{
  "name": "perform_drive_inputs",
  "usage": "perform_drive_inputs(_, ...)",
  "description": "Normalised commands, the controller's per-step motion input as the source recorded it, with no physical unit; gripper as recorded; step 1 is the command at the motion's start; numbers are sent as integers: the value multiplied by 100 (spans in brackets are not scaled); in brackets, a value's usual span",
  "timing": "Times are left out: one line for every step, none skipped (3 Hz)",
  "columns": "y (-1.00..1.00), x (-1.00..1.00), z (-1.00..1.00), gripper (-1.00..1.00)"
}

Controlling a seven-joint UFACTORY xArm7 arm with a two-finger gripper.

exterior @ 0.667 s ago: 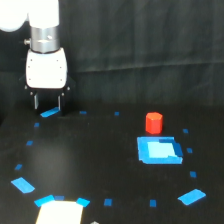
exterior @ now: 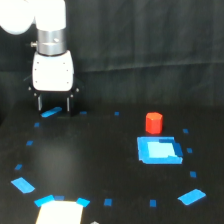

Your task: Pick up the red object from the table

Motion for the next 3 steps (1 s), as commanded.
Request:
perform_drive_inputs(-24, 90, -41, 89)
perform_drive_inputs(-49, 100, -63, 100)
perform_drive_inputs(96, 100, -53, 97)
